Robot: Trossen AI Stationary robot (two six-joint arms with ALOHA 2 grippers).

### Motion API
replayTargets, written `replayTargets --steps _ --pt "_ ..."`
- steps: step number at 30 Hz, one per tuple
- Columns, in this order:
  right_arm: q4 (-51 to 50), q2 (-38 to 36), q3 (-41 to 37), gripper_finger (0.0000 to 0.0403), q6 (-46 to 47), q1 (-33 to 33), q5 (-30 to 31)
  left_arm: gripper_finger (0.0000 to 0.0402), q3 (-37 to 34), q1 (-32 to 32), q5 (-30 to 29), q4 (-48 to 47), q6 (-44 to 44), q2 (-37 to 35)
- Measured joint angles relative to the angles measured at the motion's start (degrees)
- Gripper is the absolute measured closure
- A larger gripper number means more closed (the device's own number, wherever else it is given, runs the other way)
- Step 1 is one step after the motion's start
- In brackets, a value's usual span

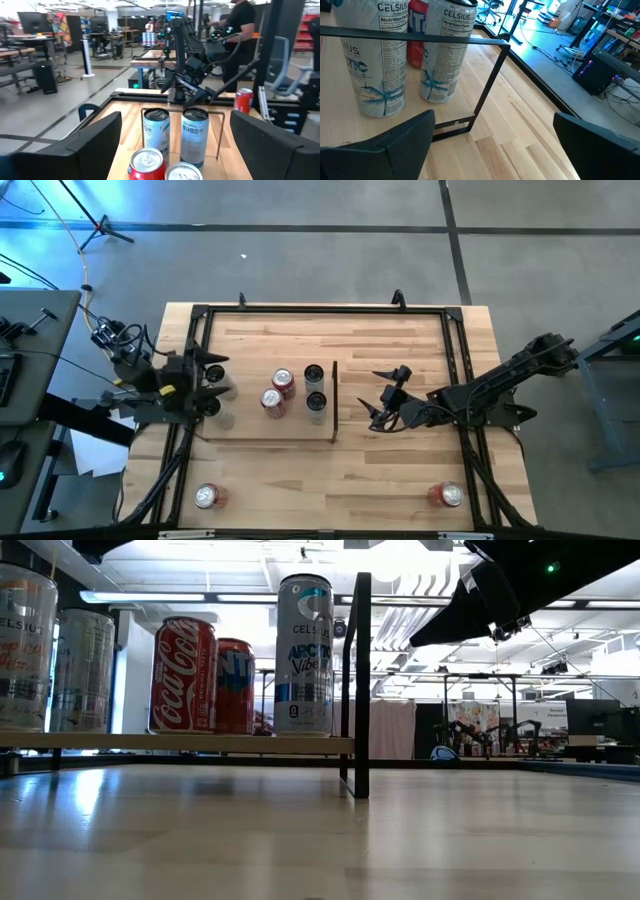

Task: Place canned beverage on shelf
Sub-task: Put the right red white soda can on the shelf

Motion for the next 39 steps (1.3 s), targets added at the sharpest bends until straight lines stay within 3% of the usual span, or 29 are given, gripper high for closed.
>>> replayTargets --steps 9,16,21,30,34,39 --pt "0.00 0.00 0.00 0.0009 -0.01 -0.02 0.00 0.0055 0.00 -0.02 -1.25 5.38 -1.71 8.91" --pt "0.00 0.00 0.00 0.0009 0.00 -0.01 0.00 0.0055 -0.07 0.92 -0.54 5.49 -3.67 9.59" --pt "0.00 0.00 0.00 0.0009 0.00 -0.01 0.00 0.0055 -6.77 10.82 10.30 11.61 -2.29 7.58" --pt "0.00 0.00 0.00 0.0009 0.00 -0.01 0.00 0.0055 -18.00 34.40 40.26 19.64 -10.06 2.02" --pt "0.00 0.00 0.00 0.0009 0.00 -0.02 -0.02 0.0055 -19.04 40.67 46.72 24.22 -10.45 1.98" --pt "0.00 -0.01 0.00 0.0009 0.00 -0.02 0.00 0.0055 -19.04 43.99 54.13 33.10 -7.16 1.90"
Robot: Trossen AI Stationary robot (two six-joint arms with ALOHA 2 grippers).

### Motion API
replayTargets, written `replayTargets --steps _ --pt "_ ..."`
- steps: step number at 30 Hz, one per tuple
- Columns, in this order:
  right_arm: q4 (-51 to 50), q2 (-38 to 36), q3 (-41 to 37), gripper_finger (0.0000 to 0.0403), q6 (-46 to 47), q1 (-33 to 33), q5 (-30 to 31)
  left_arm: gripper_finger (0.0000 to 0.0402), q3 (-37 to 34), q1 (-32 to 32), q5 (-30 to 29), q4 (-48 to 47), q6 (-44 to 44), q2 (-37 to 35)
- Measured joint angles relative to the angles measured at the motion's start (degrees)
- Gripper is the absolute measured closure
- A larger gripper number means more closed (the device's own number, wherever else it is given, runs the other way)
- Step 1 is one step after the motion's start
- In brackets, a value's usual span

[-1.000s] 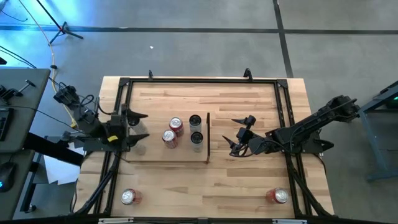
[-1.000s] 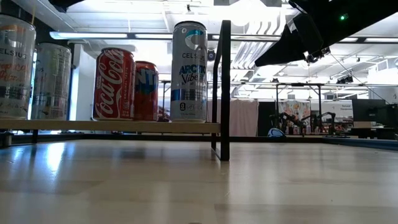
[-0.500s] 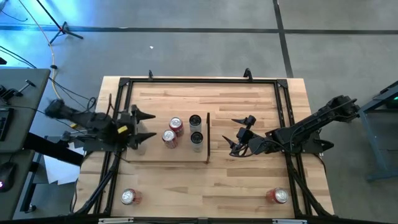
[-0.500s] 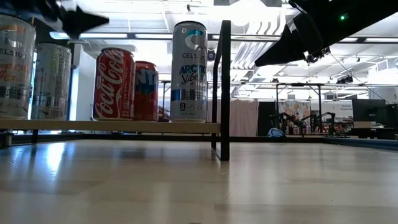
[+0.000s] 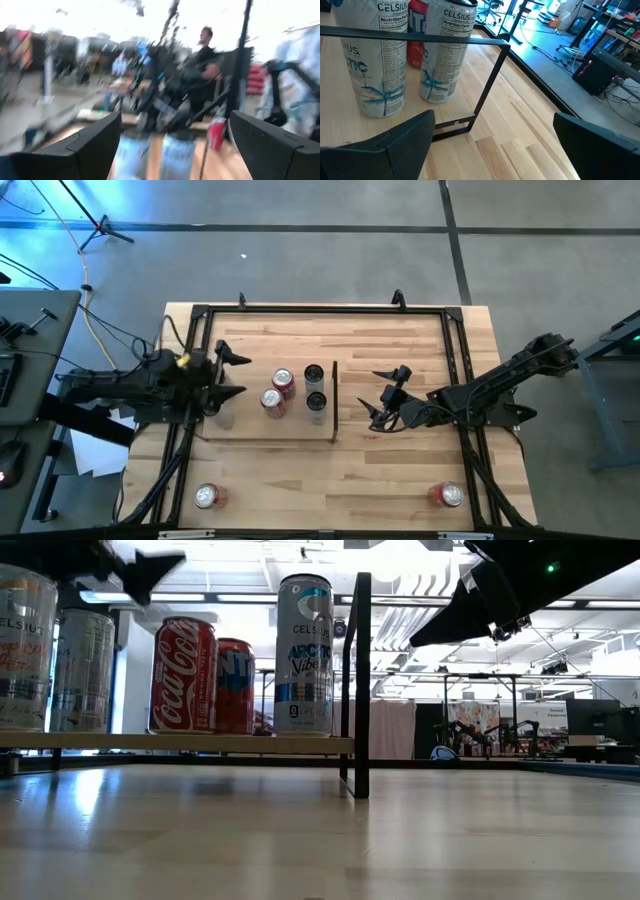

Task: Place canned beverage on shelf
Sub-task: Put the right red white soda can on the shelf

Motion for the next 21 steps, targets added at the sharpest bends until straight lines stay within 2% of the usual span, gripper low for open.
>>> replayTargets --steps 4,10,14,18,21 --pt "0.00 0.01 0.00 0.0009 0.00 0.02 0.00 0.0055 0.02 1.80 4.19 2.92 4.39 -0.13" --pt "0.00 0.01 0.00 0.0009 0.00 0.00 0.00 0.0055 0.02 8.15 4.13 2.60 7.13 -0.23" --pt "0.00 0.01 0.00 0.0009 0.00 0.02 -0.02 0.0055 0.02 12.23 4.15 6.48 7.19 -1.43" --pt "0.00 0.01 0.00 0.0009 0.00 0.00 0.00 0.0055 0.02 13.87 4.26 10.19 7.59 -3.68" --pt "0.00 0.01 0.00 0.0009 0.00 0.00 0.00 0.0055 0.02 13.84 4.29 9.52 11.82 -6.53"
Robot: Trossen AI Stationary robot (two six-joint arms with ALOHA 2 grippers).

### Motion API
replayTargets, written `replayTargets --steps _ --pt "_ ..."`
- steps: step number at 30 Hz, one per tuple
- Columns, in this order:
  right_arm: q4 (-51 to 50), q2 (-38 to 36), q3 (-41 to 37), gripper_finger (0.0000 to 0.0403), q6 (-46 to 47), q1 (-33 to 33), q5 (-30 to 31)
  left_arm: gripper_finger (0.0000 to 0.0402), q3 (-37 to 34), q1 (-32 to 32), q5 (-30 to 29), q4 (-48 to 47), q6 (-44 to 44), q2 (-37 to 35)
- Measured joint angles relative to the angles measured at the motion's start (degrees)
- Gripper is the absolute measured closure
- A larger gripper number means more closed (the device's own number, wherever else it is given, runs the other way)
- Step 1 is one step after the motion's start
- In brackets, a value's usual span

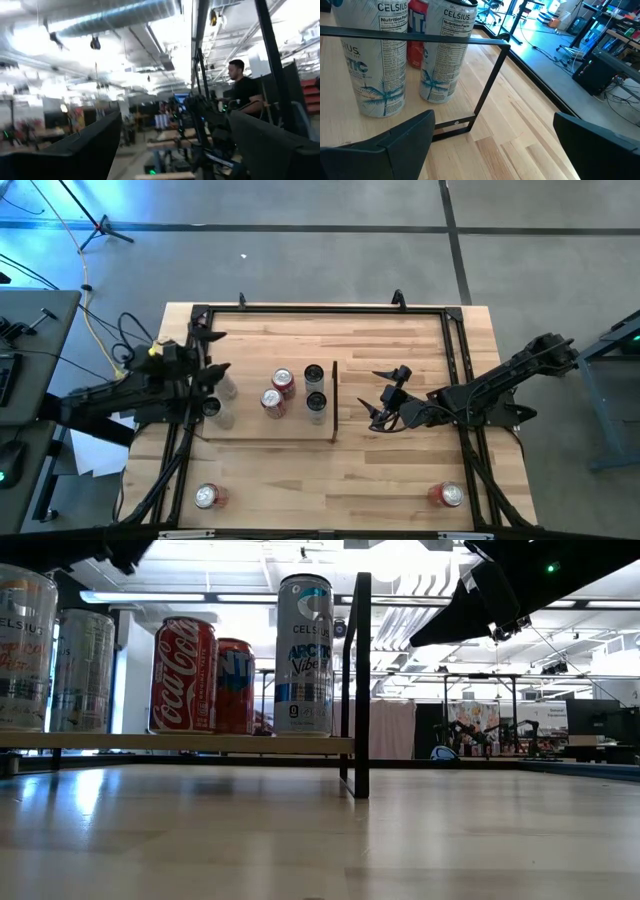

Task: Place canned beverage on shelf
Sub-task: Put the right red white soda can on the shelf

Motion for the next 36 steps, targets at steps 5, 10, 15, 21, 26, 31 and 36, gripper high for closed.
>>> replayTargets --steps 5,10,15,21,26,31,36 --pt "0.00 0.00 0.00 0.0009 0.00 0.00 -0.01 0.0055 0.00 0.00 -0.01 -1.78 3.24 -3.20" --pt "0.00 0.00 0.00 0.0009 -0.01 0.01 0.00 0.0055 0.00 0.00 -0.40 -1.80 3.27 -3.46" --pt "0.00 0.00 0.00 0.0009 -0.01 0.00 -0.17 0.0055 0.00 0.00 -0.41 -3.08 1.53 -3.43" --pt "0.00 0.01 0.00 0.0009 -0.01 0.00 -2.46 0.0055 0.00 -0.02 -0.43 -3.58 -1.89 -3.43" --pt "-0.44 0.01 0.00 0.0009 0.00 -1.16 -6.33 0.0055 0.00 -0.02 -0.45 -3.58 -3.19 -3.43" --pt "-0.48 0.09 0.00 0.0009 0.00 -2.93 -11.96 0.0055 0.00 -0.04 -0.47 -3.56 -3.19 -3.43" --pt "4.83 0.12 -0.02 0.0009 16.68 -3.07 -15.07 0.0055 0.00 -0.04 -0.49 -3.56 -3.19 -3.43"
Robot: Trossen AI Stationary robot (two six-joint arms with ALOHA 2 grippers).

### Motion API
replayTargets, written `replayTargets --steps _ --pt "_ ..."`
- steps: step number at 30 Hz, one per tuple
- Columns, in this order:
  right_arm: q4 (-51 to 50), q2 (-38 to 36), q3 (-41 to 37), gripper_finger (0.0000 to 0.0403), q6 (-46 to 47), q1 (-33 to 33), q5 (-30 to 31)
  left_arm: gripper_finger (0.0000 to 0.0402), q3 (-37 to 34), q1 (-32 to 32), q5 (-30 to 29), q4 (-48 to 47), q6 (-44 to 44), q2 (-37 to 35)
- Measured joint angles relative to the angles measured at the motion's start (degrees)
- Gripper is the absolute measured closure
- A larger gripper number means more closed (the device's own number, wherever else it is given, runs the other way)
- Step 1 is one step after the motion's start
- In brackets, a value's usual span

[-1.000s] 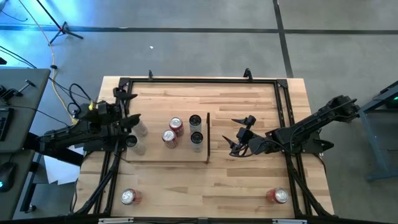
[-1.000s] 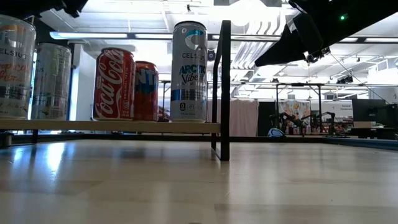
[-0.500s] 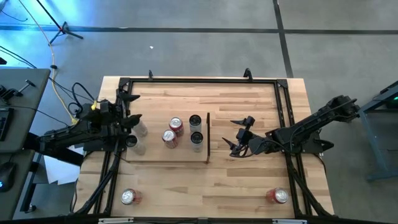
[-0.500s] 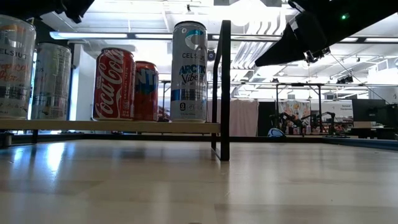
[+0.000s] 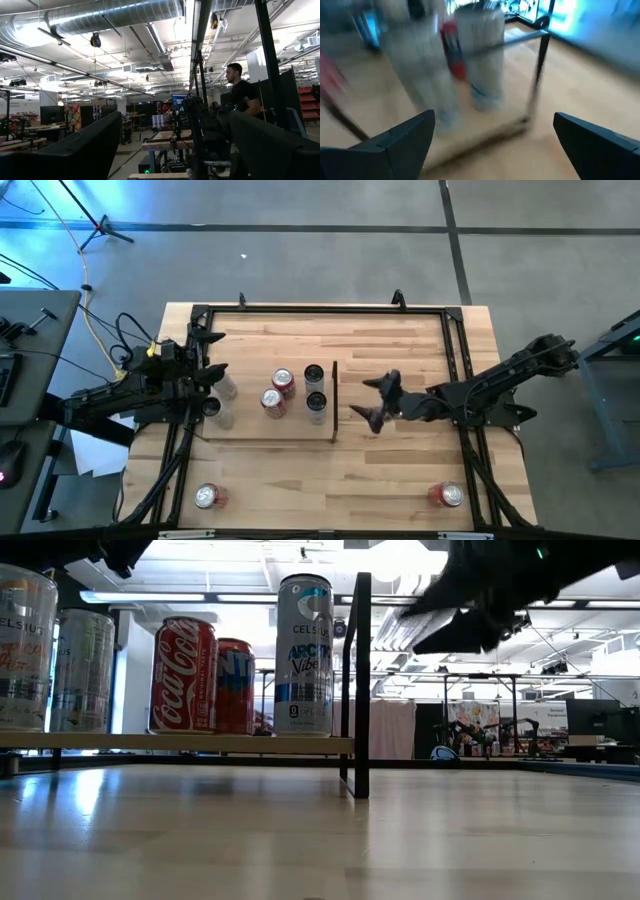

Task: Place canned beverage on shelf
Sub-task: Put the right red white soda can on the shelf

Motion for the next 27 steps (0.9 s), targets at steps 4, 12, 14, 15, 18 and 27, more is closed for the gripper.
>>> replayTargets --steps 4,12,14,15,18,27 --pt "9.58 0.00 0.00 0.0009 22.33 -0.22 1.69 0.0055 0.00 0.00 0.00 0.00 0.00 0.00" --pt "22.92 2.64 4.36 0.0009 21.61 2.28 -7.68 0.0055 0.00 0.00 0.00 0.01 0.00 0.02" --pt "23.17 5.33 9.52 0.0009 16.10 4.36 -5.96 0.0055 0.00 -0.03 -0.07 0.02 0.00 0.02" --pt "21.82 6.86 12.81 0.0009 13.57 5.34 -4.20 0.0055 0.00 -0.07 -0.07 -0.02 0.00 0.02" --pt "12.40 12.27 24.34 0.0009 8.48 7.00 -0.58 0.0055 0.00 -0.07 -0.02 -0.20 0.00 0.02" --pt "-31.80 27.12 62.53 0.0009 5.25 5.76 4.94 0.0055 0.00 -0.07 -0.04 -1.52 0.00 0.02"
